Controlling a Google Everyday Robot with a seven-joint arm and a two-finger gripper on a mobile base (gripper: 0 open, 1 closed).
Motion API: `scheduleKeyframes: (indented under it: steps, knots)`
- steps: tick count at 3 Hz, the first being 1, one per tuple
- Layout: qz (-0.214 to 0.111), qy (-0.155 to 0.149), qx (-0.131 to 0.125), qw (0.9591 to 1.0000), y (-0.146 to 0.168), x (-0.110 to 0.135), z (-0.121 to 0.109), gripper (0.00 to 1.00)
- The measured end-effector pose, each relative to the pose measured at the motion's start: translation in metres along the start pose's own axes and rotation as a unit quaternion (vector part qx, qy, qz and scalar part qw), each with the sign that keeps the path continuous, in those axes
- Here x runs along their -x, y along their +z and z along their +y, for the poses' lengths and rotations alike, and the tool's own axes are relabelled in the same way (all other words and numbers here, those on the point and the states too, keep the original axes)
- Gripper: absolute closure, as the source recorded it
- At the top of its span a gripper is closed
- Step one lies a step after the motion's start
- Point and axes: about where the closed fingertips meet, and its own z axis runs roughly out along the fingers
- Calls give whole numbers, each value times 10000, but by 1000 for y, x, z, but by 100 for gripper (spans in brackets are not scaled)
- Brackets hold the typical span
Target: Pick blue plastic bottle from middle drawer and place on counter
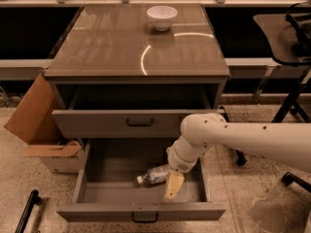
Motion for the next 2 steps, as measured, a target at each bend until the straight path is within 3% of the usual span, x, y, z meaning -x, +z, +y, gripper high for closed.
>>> scheduleKeyframes:
  steps: [2]
  knots:
    - [136, -153, -120, 9997, 12, -4, -8, 0]
